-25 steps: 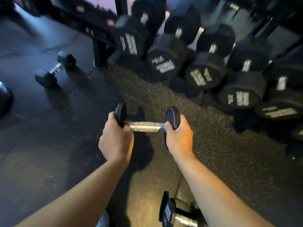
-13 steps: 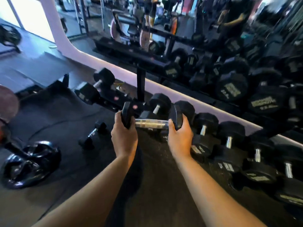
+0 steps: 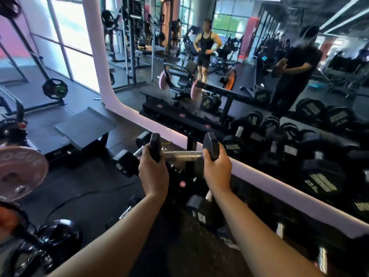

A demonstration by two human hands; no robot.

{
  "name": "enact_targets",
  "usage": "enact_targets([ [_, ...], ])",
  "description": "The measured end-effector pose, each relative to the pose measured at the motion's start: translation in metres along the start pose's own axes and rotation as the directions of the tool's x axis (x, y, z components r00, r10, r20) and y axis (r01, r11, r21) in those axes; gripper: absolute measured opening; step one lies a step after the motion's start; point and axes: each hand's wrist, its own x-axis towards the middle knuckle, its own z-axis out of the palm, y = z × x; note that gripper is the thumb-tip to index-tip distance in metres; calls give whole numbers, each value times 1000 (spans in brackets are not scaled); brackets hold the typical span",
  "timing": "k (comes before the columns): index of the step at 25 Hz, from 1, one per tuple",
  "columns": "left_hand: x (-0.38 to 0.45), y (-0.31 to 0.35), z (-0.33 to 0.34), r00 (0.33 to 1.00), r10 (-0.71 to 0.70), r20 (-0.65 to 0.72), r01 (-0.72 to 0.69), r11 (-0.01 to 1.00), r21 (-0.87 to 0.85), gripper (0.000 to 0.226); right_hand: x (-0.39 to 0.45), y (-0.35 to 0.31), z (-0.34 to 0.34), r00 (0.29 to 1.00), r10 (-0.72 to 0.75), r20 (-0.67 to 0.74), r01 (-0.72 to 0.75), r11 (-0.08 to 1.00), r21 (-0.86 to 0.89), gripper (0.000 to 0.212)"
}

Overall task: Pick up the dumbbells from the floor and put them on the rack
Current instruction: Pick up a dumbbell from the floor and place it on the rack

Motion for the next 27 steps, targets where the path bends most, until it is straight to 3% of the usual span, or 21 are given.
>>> enact_targets([
  [3,65,6,38,998,0,-68,-1,1000,-18,14,76,-4,47,996,-79,46,79,997,5,43],
  [8,175,0,97,987,-57,-153,54,998,-20,25,187,-1,131,987,-115,111,112,993,28,43],
  [15,316,-4,175,972,-99,-211,94,995,-31,24,322,-4,232,976,-185,117,183,983,30,38],
  [21,392,-4,246,960,-168,-224,152,985,-85,18,428,22,287,947,-195,254,181,981,76,44],
  [27,459,-9,312,940,-250,-231,237,968,-84,24,531,46,340,893,-302,334,302,952,52,45],
])
